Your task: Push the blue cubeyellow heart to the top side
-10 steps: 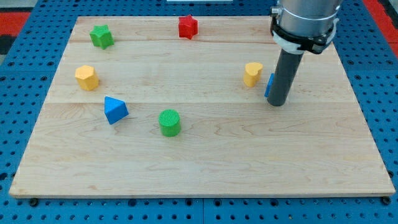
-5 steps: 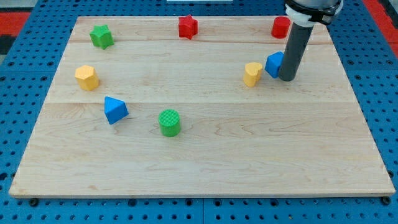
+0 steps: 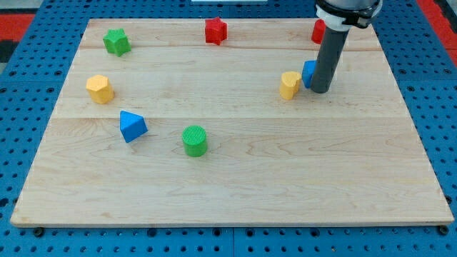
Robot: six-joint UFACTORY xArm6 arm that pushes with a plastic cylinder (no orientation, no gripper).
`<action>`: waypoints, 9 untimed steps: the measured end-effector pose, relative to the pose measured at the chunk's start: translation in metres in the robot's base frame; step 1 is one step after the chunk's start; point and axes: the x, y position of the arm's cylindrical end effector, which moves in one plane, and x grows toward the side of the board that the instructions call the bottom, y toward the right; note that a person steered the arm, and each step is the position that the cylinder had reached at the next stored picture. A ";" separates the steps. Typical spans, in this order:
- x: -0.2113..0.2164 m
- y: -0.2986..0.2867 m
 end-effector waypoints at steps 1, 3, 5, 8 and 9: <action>0.006 0.001; 0.019 -0.037; -0.002 -0.041; -0.073 -0.060; -0.096 -0.020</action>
